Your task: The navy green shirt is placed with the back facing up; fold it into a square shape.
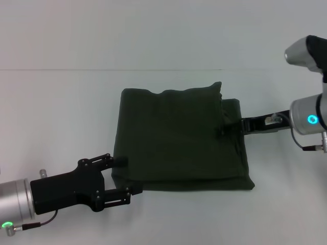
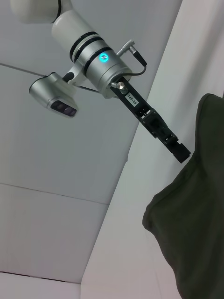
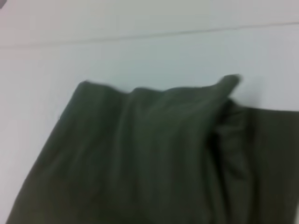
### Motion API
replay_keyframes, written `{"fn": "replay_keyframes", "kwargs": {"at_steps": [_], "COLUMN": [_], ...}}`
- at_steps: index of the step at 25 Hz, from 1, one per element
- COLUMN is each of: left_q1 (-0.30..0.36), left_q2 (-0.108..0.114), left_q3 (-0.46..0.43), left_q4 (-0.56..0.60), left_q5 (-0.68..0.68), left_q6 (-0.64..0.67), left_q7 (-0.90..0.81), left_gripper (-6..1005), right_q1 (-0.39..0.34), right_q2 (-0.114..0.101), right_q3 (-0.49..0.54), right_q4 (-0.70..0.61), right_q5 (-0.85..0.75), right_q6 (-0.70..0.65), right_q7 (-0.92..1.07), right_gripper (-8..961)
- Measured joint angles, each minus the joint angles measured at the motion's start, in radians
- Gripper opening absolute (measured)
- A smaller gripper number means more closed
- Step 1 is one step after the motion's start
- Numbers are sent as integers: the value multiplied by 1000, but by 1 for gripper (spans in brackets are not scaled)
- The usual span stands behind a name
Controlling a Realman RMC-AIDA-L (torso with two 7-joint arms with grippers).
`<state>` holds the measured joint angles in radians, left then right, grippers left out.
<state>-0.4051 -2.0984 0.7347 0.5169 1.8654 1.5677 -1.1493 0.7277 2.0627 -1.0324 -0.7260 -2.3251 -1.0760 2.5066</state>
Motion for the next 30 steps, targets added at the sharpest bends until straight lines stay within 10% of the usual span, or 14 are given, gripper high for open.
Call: {"fn": "replay_keyframes", "kwargs": {"at_steps": [17,30], "left_q1": [-12,-18], "left_q2": [-5,-10], "left_q3": [-9,-11], "left_q4": [8,8], "left_q5": [-8,-11], "left_q6": [7,8], "left_q7": [-24,-38], "left_gripper": [804,804], "right_q1": [-80,55], "right_q2": [4,35], "right_q3": [274,266], "right_q4": [88,343], "right_q5": [433,453], "right_q6": [-159,174], "right_q7": [-451,-565], "right_gripper": [911,912]}}
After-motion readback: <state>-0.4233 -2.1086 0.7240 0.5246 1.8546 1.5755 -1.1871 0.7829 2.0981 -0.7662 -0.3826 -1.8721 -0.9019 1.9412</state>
